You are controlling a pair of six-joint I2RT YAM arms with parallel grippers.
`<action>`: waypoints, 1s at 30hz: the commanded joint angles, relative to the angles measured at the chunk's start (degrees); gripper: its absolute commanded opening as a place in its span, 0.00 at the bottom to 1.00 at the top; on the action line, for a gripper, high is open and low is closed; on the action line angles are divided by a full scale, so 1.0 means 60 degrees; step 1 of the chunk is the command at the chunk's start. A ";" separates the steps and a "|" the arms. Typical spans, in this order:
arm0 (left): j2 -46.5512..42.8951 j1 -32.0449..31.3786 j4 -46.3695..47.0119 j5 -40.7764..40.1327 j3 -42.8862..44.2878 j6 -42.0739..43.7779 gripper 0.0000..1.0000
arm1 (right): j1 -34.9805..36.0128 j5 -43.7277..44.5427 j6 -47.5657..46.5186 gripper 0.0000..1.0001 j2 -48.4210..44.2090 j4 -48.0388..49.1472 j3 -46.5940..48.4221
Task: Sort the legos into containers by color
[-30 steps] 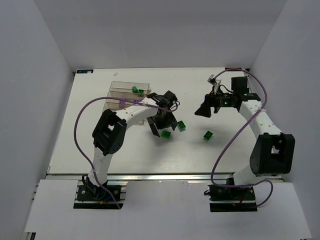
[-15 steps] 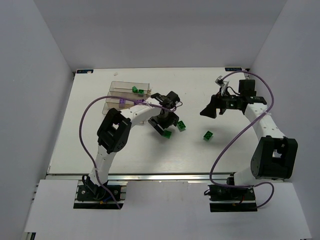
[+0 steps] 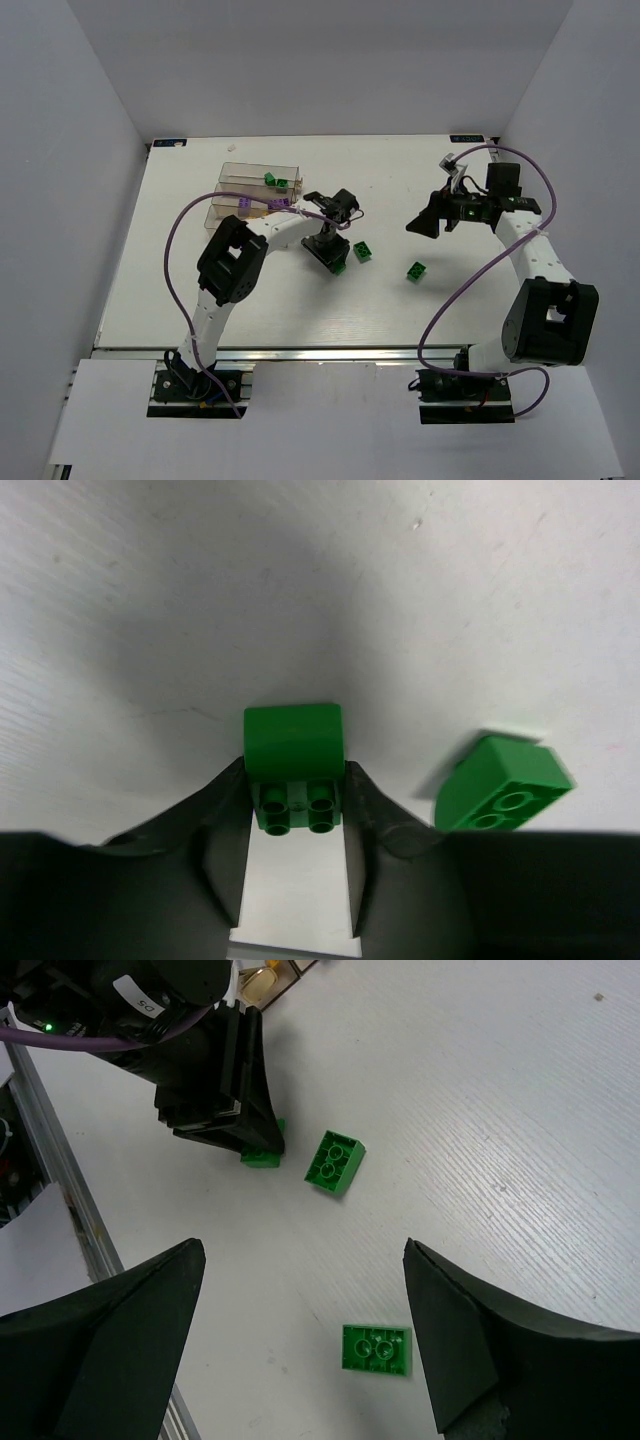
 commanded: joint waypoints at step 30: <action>0.0961 0.4052 0.1298 -0.3778 0.5141 0.7010 0.13 | 0.3308 0.4233 0.0911 0.67 0.1538 0.1595 0.0057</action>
